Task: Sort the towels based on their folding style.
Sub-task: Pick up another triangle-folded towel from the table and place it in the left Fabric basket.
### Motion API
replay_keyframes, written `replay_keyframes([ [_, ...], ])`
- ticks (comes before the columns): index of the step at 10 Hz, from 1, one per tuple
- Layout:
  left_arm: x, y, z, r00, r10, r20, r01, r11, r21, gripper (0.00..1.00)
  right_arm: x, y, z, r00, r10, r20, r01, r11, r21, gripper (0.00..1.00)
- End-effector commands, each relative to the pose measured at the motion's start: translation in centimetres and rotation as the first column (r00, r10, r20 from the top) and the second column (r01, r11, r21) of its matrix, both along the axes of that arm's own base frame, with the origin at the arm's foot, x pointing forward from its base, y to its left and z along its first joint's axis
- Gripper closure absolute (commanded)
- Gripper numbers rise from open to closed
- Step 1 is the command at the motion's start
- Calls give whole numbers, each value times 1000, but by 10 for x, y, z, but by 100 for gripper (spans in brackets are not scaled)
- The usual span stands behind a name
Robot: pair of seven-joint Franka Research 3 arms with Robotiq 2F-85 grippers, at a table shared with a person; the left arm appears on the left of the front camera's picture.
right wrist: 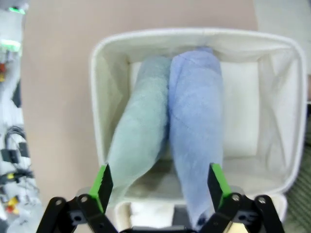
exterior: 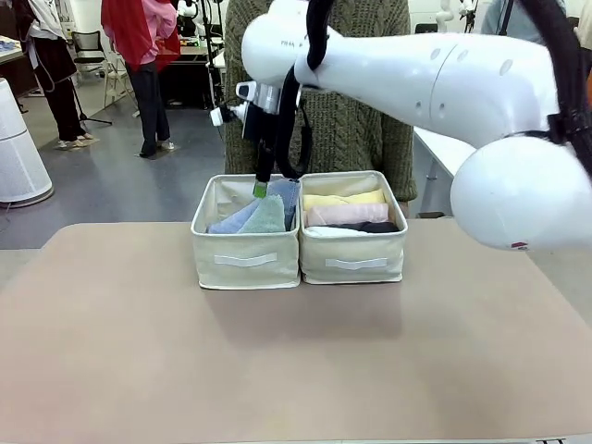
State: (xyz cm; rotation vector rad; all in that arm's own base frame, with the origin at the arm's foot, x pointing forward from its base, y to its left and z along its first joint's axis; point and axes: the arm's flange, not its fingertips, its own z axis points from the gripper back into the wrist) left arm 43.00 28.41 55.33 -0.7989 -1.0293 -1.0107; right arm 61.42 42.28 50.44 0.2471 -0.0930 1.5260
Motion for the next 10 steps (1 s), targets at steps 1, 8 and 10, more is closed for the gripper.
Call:
replay_keyframes([
  [1, -3, 0, 1, 1000, 2, -1, -2, 1000, 9, 0, -62, -34, 58, 989, -138, 45, 141, 987, -72, 0],
  [8, -3, 0, 1, 1000, 2, -1, -2, 1000, 9, 0, -228, -248, 56, 905, -404, 136, 406, 914, 13, 0],
  [10, -3, 0, 1, 1000, 2, -1, -2, 1000, 9, 0, -222, -292, 64, 901, -417, 122, 415, 909, 45, 0],
])
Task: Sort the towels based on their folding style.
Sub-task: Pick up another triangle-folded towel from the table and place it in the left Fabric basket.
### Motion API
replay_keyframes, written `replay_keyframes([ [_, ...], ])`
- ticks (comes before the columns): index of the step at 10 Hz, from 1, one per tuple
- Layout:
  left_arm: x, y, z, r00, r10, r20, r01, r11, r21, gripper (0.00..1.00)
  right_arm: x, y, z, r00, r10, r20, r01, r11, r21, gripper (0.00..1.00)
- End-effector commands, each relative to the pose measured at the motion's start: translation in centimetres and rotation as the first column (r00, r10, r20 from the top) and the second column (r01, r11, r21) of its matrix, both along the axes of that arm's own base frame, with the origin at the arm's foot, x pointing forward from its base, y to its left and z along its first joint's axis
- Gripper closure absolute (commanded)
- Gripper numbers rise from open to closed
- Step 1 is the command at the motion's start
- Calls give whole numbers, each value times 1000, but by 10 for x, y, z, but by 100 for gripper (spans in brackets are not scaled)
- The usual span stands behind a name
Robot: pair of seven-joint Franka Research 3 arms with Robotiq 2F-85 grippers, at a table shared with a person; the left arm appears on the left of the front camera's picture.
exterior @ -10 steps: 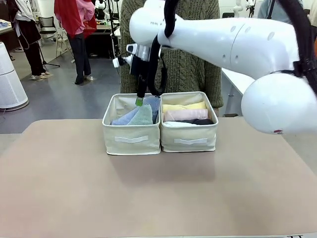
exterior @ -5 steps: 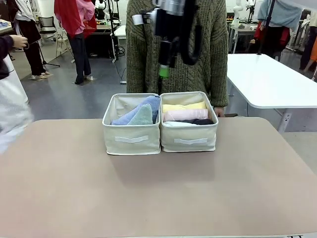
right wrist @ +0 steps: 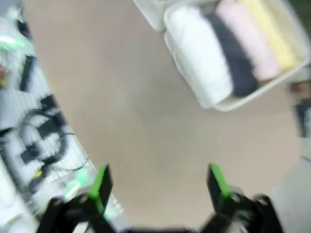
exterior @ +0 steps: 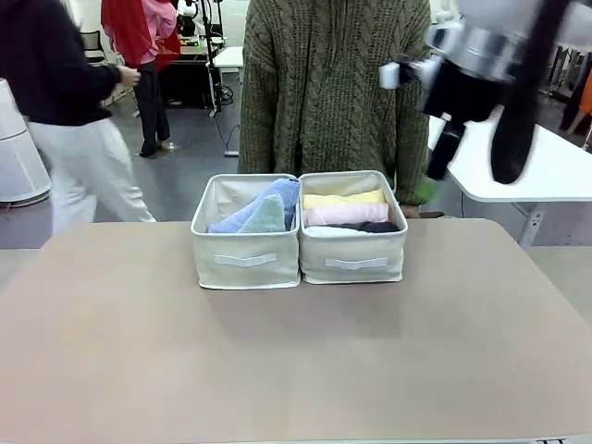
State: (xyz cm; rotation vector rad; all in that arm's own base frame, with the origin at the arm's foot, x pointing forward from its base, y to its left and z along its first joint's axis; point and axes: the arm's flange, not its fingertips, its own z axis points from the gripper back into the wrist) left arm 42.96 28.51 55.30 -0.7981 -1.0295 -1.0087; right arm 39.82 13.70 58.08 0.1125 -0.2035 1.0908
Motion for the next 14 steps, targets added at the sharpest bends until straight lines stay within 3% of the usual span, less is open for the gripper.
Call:
replay_keyframes([
  [1, -2, -1, 1, 1000, 0, -1, 0, 1000, 9, 0, 5, -20, -11, 1000, 20, 20, -21, 999, 47, 0],
  [4, -2, -1, 1, 1000, 0, -1, 0, 1000, 9, 0, 37, -20, -6, 998, 67, -5, -67, 997, 28, 0],
  [5, -2, -1, 1, 1000, 0, -1, 0, 1000, 9, 0, 6, -36, -13, 1000, 3, -4, -3, 999, 40, 0],
  [14, -2, -1, 1, 1000, 0, -1, 0, 1000, 9, 0, 6, -36, -13, 1000, 3, -4, -3, 999, 40, 0],
])
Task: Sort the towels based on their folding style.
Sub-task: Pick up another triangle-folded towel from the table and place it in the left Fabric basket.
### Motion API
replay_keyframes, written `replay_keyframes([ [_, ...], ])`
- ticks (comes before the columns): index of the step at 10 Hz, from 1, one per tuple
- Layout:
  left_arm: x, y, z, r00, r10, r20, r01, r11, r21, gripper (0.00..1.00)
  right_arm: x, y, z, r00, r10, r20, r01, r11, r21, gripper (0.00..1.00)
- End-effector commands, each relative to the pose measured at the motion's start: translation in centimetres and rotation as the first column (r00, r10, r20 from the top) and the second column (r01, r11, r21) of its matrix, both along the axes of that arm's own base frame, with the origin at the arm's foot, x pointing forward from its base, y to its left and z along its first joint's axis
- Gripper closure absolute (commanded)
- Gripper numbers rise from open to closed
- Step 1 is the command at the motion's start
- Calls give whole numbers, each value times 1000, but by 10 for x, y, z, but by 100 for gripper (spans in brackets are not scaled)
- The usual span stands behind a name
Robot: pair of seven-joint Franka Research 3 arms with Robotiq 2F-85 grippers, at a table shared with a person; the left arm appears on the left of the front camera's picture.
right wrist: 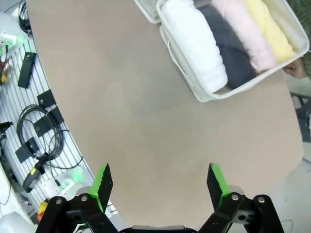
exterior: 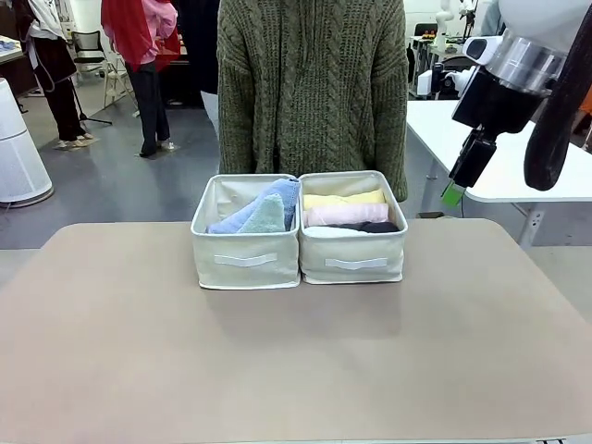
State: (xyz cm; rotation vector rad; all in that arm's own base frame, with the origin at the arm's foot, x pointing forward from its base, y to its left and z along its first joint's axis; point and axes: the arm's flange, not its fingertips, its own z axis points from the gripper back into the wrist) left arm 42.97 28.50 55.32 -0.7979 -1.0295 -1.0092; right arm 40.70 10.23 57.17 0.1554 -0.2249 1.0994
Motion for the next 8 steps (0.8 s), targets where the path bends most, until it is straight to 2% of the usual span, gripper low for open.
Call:
replay_keyframes([
  [1, -2, -1, 1, 1000, 0, -1, 0, 1000, 9, 0, -3, -2, -4, 1000, -10, -2, 10, 1000, -4, 0],
  [6, -2, -1, 1, 1000, 0, -1, 0, 1000, 9, 0, 0, 0, 0, 1000, 0, 0, 0, 1000, 0, 0],
  [7, -2, -1, 1, 1000, 0, -1, 0, 1000, 9, 0, 8, -35, 20, 999, 43, -30, -35, 971, 238, 0],
  [8, -2, -1, 1, 1000, 0, -1, 0, 1000, 9, 0, 10, -71, 36, 976, 217, -14, -194, 897, 398, 0],
])
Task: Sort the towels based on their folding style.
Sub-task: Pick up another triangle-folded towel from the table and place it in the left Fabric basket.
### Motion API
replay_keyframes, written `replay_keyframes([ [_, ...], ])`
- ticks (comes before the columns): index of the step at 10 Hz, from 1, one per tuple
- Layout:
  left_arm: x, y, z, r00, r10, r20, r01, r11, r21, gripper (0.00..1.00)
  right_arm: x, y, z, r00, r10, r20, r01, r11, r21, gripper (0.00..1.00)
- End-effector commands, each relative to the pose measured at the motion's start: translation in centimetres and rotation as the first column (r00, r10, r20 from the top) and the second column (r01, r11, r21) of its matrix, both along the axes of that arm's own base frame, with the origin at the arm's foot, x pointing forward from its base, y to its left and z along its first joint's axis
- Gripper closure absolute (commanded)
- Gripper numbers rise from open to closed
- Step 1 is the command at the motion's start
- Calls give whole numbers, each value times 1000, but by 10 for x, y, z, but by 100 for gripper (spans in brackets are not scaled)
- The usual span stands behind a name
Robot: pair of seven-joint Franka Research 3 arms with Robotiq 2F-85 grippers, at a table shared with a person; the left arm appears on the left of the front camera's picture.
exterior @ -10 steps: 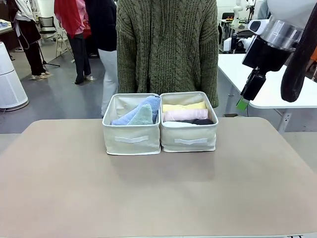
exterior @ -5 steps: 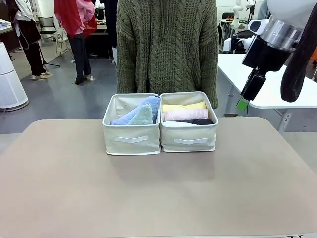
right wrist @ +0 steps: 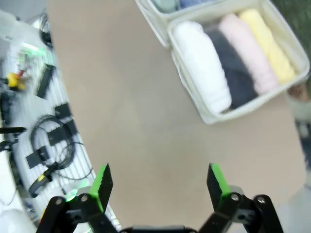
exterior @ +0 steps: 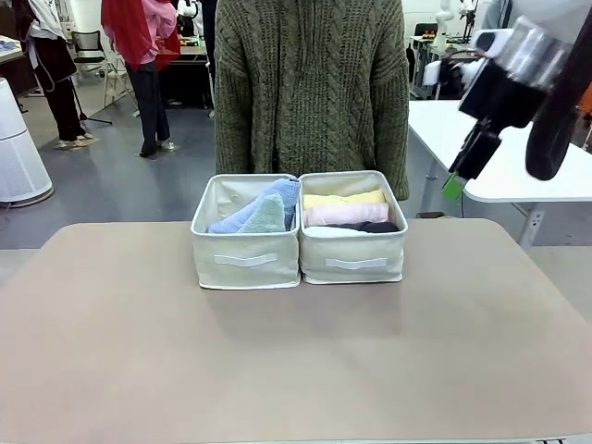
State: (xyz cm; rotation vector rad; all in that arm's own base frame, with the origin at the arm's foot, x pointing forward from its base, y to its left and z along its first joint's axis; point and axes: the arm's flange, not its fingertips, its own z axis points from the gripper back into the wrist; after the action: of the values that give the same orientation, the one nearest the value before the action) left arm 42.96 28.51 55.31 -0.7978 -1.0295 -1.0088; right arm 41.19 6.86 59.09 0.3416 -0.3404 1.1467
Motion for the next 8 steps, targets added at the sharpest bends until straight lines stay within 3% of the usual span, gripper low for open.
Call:
replay_keyframes([
  [1, -2, -1, 1, 1000, 0, -1, 0, 1000, 9, 0, 3, -75, 22, 962, 271, 33, -266, 903, 338, 0],
  [2, -2, -1, 1, 1000, 0, -1, 0, 1000, 9, 0, 5, -118, 24, 941, 314, 124, -332, 801, 498, 0],
  [3, -2, -1, 1, 1000, 0, -1, 0, 1000, 9, 0, 8, -156, 21, 923, 330, 199, -382, 728, 569, 0],
  [4, -2, -1, 1, 1000, 0, -1, 0, 1000, 9, 0, 8, -198, 10, 923, 313, 223, -381, 670, 637, 0],
  [7, -2, -1, 1, 1000, 0, -1, 0, 1000, 9, 0, -6, -273, -6, 926, 228, 302, -378, 593, 711, 0],
  [8, -2, -1, 1, 1000, 0, -1, 0, 1000, 9, 0, -6, -283, -11, 952, 175, 253, -305, 631, 713, 0],
])
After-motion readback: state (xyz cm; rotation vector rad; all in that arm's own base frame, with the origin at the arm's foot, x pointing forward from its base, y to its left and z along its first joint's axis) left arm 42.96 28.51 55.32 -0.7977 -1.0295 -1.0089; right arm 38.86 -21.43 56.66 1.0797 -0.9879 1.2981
